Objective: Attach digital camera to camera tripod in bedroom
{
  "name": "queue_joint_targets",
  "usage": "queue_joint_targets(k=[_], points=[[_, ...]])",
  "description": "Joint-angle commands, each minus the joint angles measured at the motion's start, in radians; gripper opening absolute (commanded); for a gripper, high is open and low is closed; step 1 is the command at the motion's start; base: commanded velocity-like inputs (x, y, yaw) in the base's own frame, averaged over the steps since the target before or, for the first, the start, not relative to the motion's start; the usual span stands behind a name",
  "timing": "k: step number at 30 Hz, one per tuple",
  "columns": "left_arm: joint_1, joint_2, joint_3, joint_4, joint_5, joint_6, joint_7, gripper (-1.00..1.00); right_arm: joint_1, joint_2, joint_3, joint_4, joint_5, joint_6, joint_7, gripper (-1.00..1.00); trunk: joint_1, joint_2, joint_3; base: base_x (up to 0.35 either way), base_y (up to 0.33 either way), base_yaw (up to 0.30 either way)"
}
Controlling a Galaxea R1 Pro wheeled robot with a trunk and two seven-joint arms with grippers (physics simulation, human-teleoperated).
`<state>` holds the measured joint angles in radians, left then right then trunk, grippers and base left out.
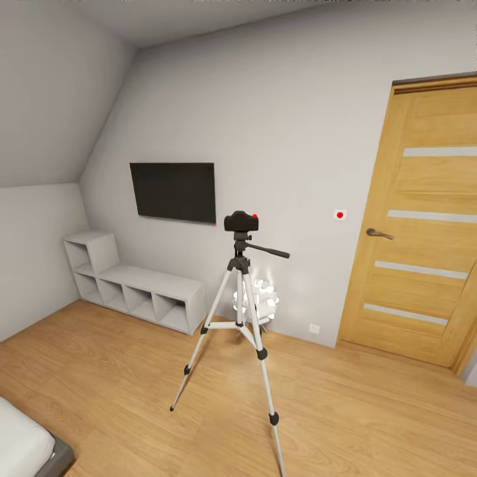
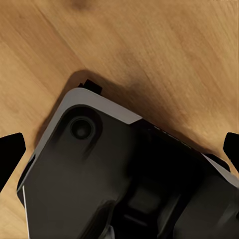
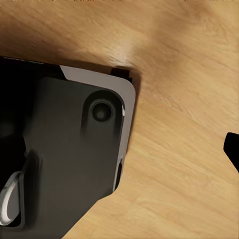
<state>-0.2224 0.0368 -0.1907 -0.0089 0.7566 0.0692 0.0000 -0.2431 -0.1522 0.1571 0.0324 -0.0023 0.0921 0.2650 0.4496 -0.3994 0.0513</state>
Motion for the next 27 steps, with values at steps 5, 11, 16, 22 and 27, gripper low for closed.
queue_joint_targets(k=[5,11,16,22,27], points=[[0.0,0.0,-0.008,-0.002,0.01,0.004,0.0,1.0,-0.001,0.0,0.005,0.001,-0.001,0.001,0.003,1.0,0.0,-0.001,0.007,0.0,0.0,0.0],[0.0,0.0,-0.007,-0.002,0.009,0.004,0.0,1.0,-0.001,0.0,0.005,0.001,-0.001,0.001,0.003,1.0,0.0,-0.001,0.016,0.0,0.0,0.0],[0.0,0.0,-0.006,-0.002,0.009,0.004,0.0,1.0,-0.001,0.0,0.005,0.001,-0.001,0.002,0.003,1.0,0.0,-0.001,0.024,0.0,0.0,0.0],[0.0,0.0,-0.008,-0.002,0.009,0.004,0.0,1.0,-0.001,-0.001,0.005,0.001,-0.002,0.002,0.003,1.0,0.0,-0.001,0.032,0.0,0.0,0.0],[0.0,0.0,-0.008,-0.002,0.009,0.004,0.0,1.0,-0.001,-0.001,0.005,0.001,-0.002,0.002,0.003,1.0,0.0,-0.001,0.034,0.0,0.0,0.0]])
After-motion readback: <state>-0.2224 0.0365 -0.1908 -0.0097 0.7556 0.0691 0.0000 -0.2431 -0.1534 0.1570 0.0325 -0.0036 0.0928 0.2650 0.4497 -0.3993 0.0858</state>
